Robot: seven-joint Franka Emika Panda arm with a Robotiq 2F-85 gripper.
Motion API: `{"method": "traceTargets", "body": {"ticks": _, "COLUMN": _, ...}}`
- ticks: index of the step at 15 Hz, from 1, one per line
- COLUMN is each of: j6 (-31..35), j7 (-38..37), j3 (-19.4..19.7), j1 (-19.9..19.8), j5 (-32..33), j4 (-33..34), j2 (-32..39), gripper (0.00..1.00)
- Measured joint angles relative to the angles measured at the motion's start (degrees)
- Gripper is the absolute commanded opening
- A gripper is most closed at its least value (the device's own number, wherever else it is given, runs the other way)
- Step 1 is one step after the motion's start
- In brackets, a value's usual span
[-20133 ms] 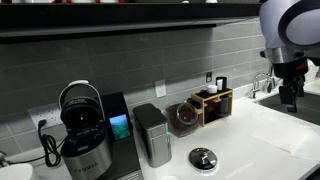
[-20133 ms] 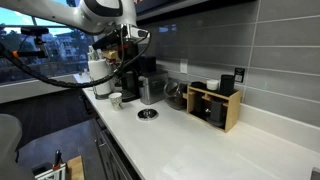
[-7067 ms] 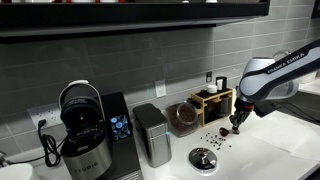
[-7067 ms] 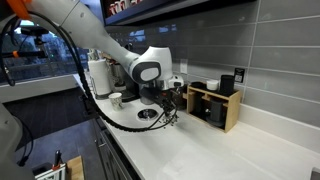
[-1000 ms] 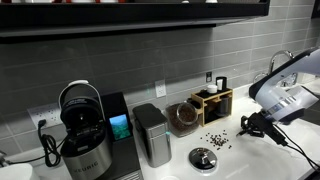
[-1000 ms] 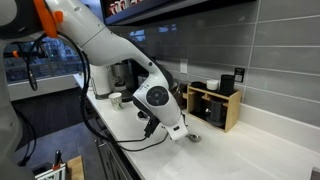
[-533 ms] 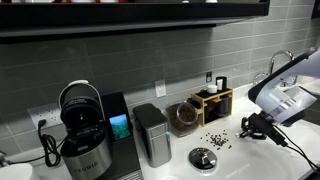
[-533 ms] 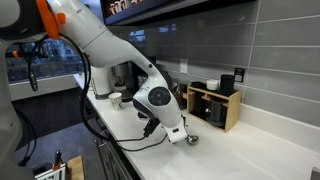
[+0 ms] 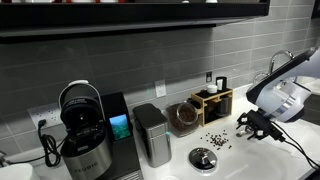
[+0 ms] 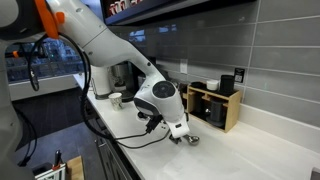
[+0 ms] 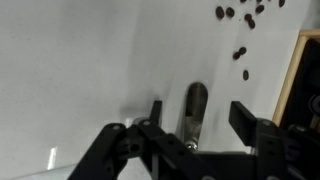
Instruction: Remove the measuring spoon from the container, and spill off the contents
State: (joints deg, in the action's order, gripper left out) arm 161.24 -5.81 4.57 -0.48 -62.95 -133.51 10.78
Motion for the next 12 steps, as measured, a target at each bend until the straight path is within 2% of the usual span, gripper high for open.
{"method": "traceTargets", "body": {"ticks": 3, "j6": 0.0, "j7": -4.6, "j3": 1.3, "j1": 0.0, "j5": 8.5, "j4": -1.2, "j2": -1.0, "gripper": 1.0}}
{"method": "traceTargets", "body": {"ticks": 8, "j6": -0.9, "j7": -13.3, "j3": 4.7, "j1": 0.4, "j5": 29.7, "j4": -5.0, "j2": -7.2, "gripper": 1.0}}
{"method": "traceTargets", "body": {"ticks": 10, "j6": -3.0, "j7": -15.1, "j3": 4.8, "j1": 0.2, "j5": 37.5, "j4": -6.0, "j2": -11.1, "gripper": 1.0}}
{"method": "traceTargets", "body": {"ticks": 12, "j6": -6.8, "j7": -14.7, "j3": 3.8, "j1": -0.3, "j5": 42.3, "j4": -6.4, "j2": -15.3, "gripper": 1.0}}
